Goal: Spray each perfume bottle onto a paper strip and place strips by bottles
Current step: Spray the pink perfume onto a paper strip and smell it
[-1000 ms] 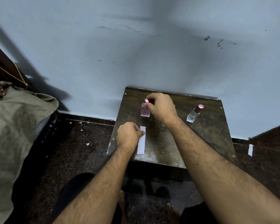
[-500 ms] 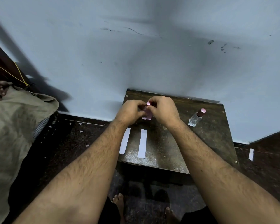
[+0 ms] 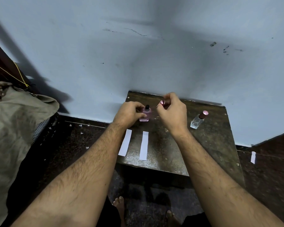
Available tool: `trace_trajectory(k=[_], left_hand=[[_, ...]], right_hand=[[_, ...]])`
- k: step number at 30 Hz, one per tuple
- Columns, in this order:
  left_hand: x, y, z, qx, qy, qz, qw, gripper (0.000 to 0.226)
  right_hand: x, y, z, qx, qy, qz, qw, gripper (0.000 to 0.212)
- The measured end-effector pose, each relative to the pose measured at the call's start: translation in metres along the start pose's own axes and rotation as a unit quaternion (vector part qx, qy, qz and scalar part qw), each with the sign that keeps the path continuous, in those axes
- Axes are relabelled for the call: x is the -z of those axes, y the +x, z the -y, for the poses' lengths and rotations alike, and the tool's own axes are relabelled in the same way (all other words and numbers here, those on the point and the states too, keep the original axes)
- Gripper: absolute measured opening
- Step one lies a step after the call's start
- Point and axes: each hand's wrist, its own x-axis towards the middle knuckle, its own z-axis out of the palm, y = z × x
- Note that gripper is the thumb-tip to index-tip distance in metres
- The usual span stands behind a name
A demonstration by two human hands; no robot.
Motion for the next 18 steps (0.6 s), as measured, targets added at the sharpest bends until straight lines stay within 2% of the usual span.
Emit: trace_trajectory(k=[8,15,18], left_hand=[[0.002,-0.006,0.006,0.015,-0.024,-0.015,0.999,0.038],[0.002,-0.007,0.008,0.026,-0.041,-0.015,0.999,0.045],[0.001,-0.007,0.008,0.035,-0.061,-0.018,0.997,0.051]], right_hand=[[-0.029,-0.032,-0.021,-0.022,-0.146,0.123,0.981,0.012],[-0.038,-0.024,-0.028,-0.034,-0.159,0.110,0.980,0.008],[-0.039,-0.025,-0.031,-0.029,-0.153,0.119,0.981,0.018]])
